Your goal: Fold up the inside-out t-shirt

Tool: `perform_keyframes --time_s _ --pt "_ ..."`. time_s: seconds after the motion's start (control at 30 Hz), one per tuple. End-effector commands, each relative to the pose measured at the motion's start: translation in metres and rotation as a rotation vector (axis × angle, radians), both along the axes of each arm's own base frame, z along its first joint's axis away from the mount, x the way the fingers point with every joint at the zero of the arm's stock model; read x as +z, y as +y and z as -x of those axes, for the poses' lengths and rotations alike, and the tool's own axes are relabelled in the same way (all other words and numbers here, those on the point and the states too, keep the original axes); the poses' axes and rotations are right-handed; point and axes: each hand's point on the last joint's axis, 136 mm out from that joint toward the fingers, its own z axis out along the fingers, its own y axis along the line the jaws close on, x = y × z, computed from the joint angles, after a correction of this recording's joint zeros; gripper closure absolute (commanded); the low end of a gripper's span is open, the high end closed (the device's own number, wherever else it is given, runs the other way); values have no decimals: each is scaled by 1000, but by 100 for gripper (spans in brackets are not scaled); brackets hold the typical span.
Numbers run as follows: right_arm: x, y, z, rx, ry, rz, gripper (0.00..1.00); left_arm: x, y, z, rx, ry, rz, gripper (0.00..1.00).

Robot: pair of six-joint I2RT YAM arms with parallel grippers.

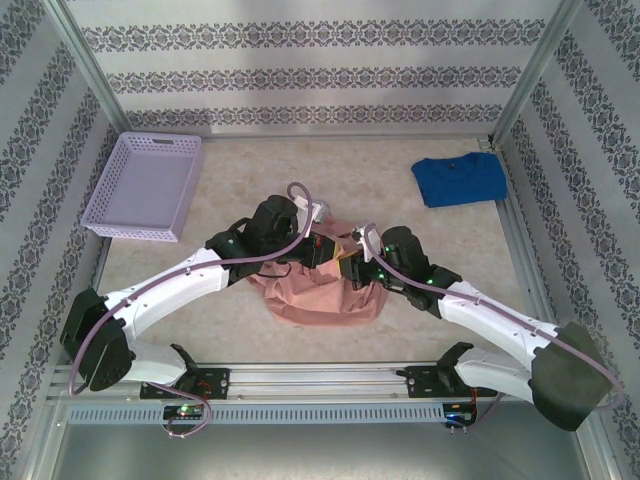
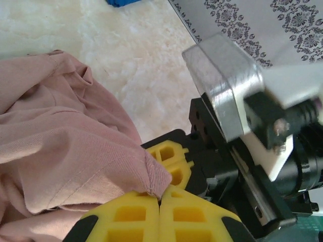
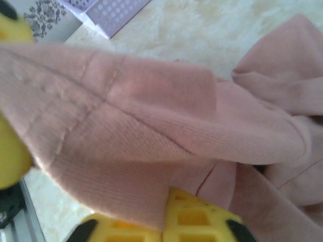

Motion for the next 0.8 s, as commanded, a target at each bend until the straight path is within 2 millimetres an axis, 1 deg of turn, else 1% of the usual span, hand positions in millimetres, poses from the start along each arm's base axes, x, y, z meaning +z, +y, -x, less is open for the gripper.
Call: perform_keyframes --time_s 0.0,0.03,0.07,0.1,0.17,0.2,0.27,0.33,0.47,0.57,0.67,0.77 --pt "15 -9 -12 -47 -54 -18 100 25 7 0 7 -98 4 96" --pt "13 -13 -10 -48 -40 -29 100 24 12 -1 15 -117 -9 88" --pt "11 -17 -8 -54 -32 -41 100 22 18 -2 22 -138 -29 75" --pt "9 -20 -7 -57 -24 -47 100 16 25 -3 26 -152 -54 64" --pt "7 -26 -4 -61 -13 -57 100 3 34 -6 17 -164 -106 55" --pt "7 -29 -3 -65 -10 -63 100 -5 38 -8 19 -167 -135 53" --pt "7 -34 -2 -74 -7 -78 100 -20 42 -14 6 -168 -177 52" --pt "8 -36 -2 -77 -6 -87 100 -34 41 -20 -8 -162 -205 51" --pt "7 -37 -2 -71 -3 -84 100 -50 22 -31 -64 -149 -196 51" --pt "8 -37 -1 -71 -2 -83 100 -59 9 -36 -100 -117 -182 51" --pt "7 -39 -1 -74 -5 -78 100 -63 0 -38 -127 -103 -166 52" --pt "8 -39 0 -73 -9 -78 100 -70 -2 -46 -121 -93 -178 58"
